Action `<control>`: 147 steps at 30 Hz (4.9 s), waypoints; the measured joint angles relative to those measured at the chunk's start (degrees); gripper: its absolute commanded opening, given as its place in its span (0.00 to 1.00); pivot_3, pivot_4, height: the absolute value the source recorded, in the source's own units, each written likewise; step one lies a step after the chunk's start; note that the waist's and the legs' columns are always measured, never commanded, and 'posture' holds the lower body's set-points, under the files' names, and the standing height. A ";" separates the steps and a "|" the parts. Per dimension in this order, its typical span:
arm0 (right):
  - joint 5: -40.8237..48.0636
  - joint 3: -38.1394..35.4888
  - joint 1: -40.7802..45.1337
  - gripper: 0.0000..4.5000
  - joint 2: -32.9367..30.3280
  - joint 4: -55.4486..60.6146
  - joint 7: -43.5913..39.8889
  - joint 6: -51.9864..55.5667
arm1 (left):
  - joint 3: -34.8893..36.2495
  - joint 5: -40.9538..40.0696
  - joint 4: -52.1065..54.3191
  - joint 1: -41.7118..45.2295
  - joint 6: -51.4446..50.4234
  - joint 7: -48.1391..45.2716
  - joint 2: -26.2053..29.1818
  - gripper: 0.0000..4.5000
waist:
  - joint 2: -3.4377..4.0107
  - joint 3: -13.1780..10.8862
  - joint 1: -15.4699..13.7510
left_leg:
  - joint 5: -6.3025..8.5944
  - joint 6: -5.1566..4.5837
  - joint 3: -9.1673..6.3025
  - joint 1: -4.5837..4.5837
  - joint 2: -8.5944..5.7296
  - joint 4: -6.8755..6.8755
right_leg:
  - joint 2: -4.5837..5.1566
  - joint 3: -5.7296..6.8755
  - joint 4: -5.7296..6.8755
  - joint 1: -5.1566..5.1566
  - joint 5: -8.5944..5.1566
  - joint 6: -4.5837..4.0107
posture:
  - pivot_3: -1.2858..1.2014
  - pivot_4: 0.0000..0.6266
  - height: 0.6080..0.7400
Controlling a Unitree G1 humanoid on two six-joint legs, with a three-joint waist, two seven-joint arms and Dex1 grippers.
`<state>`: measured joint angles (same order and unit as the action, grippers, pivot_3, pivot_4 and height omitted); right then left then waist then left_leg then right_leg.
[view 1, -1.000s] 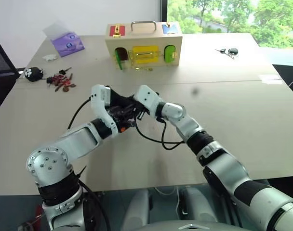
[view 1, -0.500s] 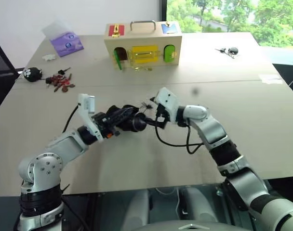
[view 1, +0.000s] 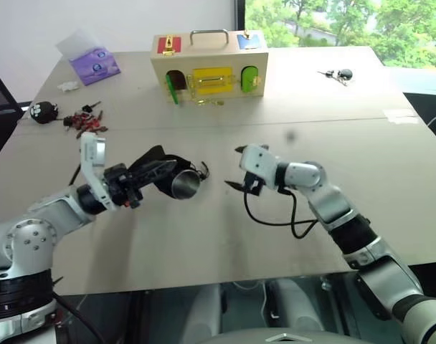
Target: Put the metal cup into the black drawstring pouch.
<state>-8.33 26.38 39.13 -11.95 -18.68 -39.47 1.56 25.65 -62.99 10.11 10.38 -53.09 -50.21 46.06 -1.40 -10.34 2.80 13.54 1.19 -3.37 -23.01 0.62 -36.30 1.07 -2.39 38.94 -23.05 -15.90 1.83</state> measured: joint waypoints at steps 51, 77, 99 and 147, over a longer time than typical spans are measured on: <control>-7.49 -9.18 8.87 0.00 1.81 -4.42 14.59 -18.32 | 1.80 -5.82 14.76 -9.30 3.61 15.25 -6.92 0.69 | -0.04 0.02 -0.11 | 0.00 0.00 -0.07 0.02 0.02 -0.04 | 0.31 0.04 0.08 0.06 0.02 0.00 | 0.52 0.24 1.00; -4.55 -9.63 33.16 0.00 -8.29 -7.38 0.10 -23.00 | -2.88 1.93 11.79 0.13 7.55 24.22 -9.22 0.99 | -0.03 0.02 -0.57 | -0.04 0.05 -0.05 -0.05 -0.02 -0.09 | 0.40 0.09 0.03 0.04 0.03 0.01 | 0.52 0.24 1.00; -3.82 -8.21 28.76 0.00 -7.38 -1.75 -2.65 -21.45 | -7.50 1.66 11.89 14.04 8.48 24.06 -9.15 0.99 | -0.04 0.02 -0.59 | -0.04 0.06 -0.10 -0.14 -0.05 -0.16 | 0.37 0.18 0.06 0.03 0.04 0.02 | 0.52 0.24 1.00; -1.50 -16.66 28.31 0.00 -13.54 -7.89 4.65 -0.85 | -20.32 27.69 1.16 13.05 21.51 14.04 -12.68 0.04 | 0.01 0.03 -0.81 | -0.05 0.06 0.00 -0.61 -0.08 -0.37 | 0.10 0.19 0.20 -0.37 0.04 0.01 | 0.52 0.24 1.00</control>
<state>-9.83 9.72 67.44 -25.49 -26.57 -34.81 0.71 5.33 -35.30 11.27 23.42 -31.58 -36.17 33.39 -1.39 -10.31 1.99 13.49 1.25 -3.36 -23.62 0.53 -36.68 1.17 -2.21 39.13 -23.42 -15.86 1.84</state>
